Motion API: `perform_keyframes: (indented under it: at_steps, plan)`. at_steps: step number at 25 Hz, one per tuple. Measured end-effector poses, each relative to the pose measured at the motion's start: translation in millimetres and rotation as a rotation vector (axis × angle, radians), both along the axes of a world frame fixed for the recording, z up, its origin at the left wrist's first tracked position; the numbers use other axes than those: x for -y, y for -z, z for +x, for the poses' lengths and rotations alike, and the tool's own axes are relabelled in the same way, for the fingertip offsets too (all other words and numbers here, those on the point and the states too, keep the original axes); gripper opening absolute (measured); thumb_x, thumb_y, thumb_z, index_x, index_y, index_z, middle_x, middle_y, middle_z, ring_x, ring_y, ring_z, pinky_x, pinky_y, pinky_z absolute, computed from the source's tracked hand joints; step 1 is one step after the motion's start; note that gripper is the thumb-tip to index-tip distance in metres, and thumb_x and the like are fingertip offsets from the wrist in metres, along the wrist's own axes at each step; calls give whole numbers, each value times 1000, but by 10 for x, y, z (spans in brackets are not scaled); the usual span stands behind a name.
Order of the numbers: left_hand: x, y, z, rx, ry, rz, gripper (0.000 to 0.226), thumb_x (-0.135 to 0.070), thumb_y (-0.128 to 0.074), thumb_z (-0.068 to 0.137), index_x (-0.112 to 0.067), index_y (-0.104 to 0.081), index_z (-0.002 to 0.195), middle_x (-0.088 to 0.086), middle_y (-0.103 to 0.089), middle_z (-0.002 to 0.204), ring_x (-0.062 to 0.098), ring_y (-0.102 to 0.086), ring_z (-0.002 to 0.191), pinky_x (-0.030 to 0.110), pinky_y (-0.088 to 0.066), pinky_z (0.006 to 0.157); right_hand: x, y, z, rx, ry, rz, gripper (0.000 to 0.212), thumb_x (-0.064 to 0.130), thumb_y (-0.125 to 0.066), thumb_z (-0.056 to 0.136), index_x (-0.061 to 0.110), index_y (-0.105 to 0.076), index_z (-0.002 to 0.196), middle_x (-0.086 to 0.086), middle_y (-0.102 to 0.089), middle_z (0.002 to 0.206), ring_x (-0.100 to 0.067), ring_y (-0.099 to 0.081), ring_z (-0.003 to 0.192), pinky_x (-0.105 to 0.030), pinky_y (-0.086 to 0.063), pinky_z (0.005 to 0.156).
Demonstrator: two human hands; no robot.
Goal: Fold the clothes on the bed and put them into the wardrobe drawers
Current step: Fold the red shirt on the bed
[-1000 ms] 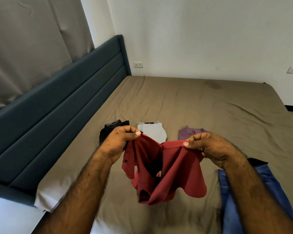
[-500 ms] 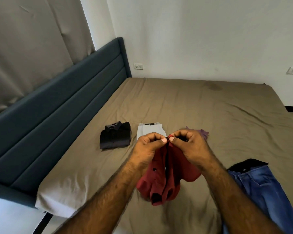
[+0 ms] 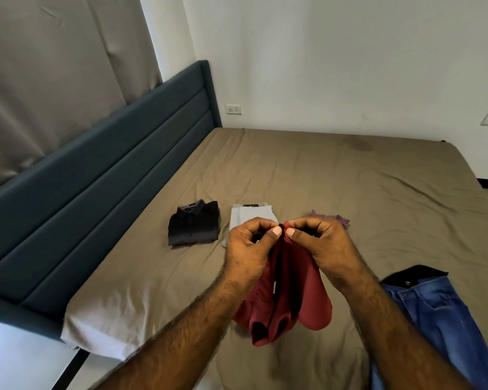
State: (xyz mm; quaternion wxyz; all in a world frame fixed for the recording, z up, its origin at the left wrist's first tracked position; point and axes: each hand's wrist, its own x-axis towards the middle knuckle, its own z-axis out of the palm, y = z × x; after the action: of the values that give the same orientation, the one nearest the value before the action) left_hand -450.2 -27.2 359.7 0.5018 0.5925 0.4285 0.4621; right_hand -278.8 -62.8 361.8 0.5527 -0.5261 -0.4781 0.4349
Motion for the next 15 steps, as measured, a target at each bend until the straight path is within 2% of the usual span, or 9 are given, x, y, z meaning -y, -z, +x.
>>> perform_keyframes:
  at_steps: [4,9,13,15]
  plan:
    - [59,6,10,68,3,-27,11,-7,-70,99,-4,-79,105,12,-79,100,32,-76,100,49,-62,94,40,-18,-63,52,72,65,9,15,-81,90,16,-83,98,1,-80,93,-17,-77,91,-38,-63,87]
    - [31,-39,-73,45,126,-36,17,-4,-64,102,-1,-79,112,12,-80,104,29,-76,103,41,-61,94,39,1,-49,183,108,110,10,19,-82,90,20,-83,100,6,-80,93,-14,-76,91,-39,-64,85]
    - [-35,-91,-112,110,107,-85,12,-7,-73,96,1,-78,105,17,-79,95,28,-77,91,32,-62,83,24,-59,-90,134,60,140,10,16,-78,93,18,-82,102,3,-79,94,-16,-76,91,-39,-64,84]
    - [-38,-98,-132,153,103,-123,13,-7,-77,94,0,-76,105,13,-74,79,21,-74,77,30,-60,77,0,-76,-104,108,21,145,10,17,-77,94,16,-81,103,0,-79,96,-20,-76,93,-44,-64,87]
